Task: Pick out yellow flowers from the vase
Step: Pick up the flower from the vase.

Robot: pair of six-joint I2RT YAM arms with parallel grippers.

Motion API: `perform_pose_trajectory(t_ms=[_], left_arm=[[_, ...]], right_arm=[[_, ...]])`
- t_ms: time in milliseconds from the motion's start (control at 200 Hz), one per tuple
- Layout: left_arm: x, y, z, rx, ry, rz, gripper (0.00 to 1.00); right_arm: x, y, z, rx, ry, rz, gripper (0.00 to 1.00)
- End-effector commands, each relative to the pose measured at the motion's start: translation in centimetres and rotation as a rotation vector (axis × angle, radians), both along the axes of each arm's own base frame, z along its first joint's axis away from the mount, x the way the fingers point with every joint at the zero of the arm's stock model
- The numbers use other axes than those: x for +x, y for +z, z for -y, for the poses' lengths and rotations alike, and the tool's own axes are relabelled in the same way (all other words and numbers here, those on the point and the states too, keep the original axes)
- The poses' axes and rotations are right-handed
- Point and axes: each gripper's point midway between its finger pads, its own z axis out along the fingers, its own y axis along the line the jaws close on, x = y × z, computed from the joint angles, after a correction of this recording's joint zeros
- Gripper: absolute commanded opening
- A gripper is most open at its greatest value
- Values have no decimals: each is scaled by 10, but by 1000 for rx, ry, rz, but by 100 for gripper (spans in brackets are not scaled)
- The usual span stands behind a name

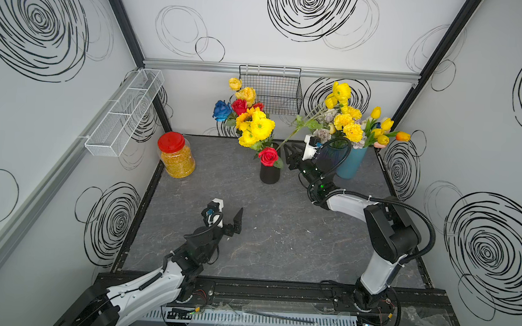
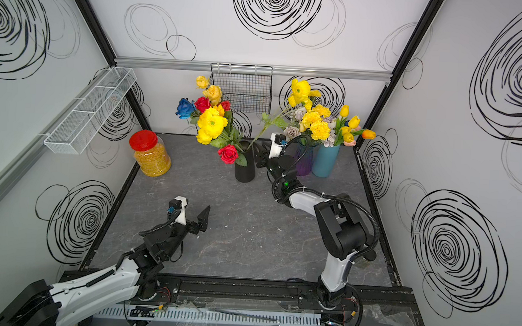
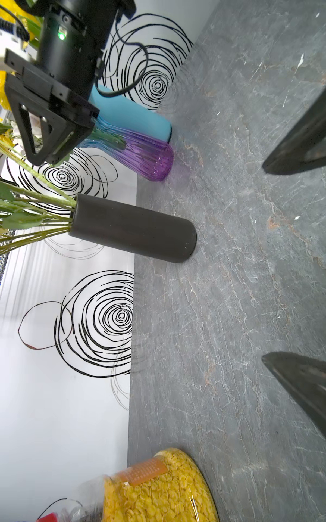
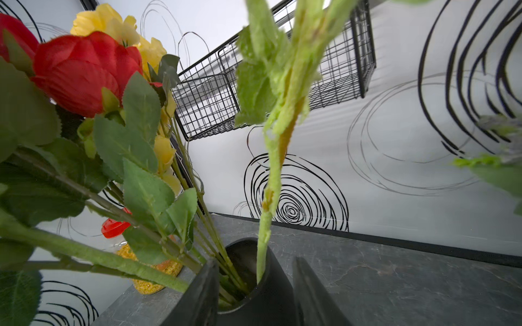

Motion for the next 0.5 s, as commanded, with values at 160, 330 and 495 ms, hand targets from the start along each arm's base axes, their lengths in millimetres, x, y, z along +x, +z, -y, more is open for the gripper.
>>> perform_pose_trajectory(t_ms=[160,330,495], left_arm=[[0,23,5,-36,-21,75,99],[1,23,5,-32,-15,73,99],[1,25,2,-33,-3,78,99]], right_arm=[[15,18,-6,49,42,23,37],[20,16,-14,48,86,6,31],[23,14,-16,50,89,-7,24]])
